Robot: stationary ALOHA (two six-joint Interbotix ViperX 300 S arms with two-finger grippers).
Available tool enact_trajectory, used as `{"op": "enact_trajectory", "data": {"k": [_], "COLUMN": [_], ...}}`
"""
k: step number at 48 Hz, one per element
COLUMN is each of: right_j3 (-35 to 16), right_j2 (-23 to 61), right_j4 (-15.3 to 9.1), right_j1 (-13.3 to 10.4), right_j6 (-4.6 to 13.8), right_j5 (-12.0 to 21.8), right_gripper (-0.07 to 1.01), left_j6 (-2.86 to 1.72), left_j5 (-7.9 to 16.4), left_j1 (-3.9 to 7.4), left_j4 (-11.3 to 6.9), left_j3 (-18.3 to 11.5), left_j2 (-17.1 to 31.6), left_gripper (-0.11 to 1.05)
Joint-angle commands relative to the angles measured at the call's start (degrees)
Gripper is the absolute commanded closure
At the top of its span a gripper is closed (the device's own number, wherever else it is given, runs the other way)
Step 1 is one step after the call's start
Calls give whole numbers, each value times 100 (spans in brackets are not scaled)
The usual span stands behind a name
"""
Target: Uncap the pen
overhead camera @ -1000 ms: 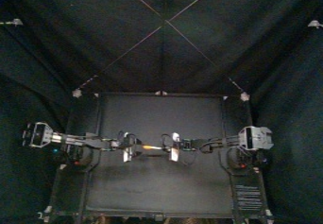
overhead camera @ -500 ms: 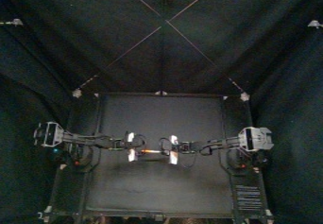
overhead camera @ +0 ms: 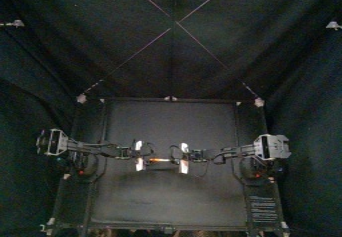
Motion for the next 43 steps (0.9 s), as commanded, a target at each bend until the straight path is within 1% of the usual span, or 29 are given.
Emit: {"op": "enact_trajectory", "data": {"k": [1,3,8,12,17,20,21,22,27,29,34,38,43], "right_j3": [-97,-97,-97,-88,44,176,202,264,466,562,712,773,773], "right_j2": [-220,-211,-220,-229,-360,-510,-536,-598,-809,-879,-984,-1011,-1020], "right_j4": [0,0,-9,-70,-88,-53,-53,-35,35,70,79,114,123], "right_j1": [0,0,0,-9,-9,-26,-26,-44,-70,-79,-88,-88,-79], "right_j6": [-9,-9,-9,9,44,53,53,53,53,53,62,62,53], "right_j5": [-18,-18,-18,-18,-18,-18,-18,-18,-18,-18,-18,-18,-18], "right_gripper": [49,49,49,49,49,49,49,49,49,49,49,49,49], "left_j6": [9,9,9,18,18,18,9,18,18,26,26,26,26], "left_j5": [-26,-26,-26,-26,-26,-26,-18,-26,-26,-26,-35,-35,-26], "left_j1": [-18,-18,-18,-9,26,26,26,26,35,26,35,35,9], "left_j4": [0,0,0,9,9,0,0,-9,9,9,9,18,9], "left_j3": [-123,-123,-114,-97,70,176,211,237,387,422,519,563,589], "left_j2": [-35,-26,-26,-26,-97,-176,-220,-255,-483,-571,-765,-835,-853], "left_gripper": [16,19,34,40,41,41,41,41,41,41,41,41,41]}}
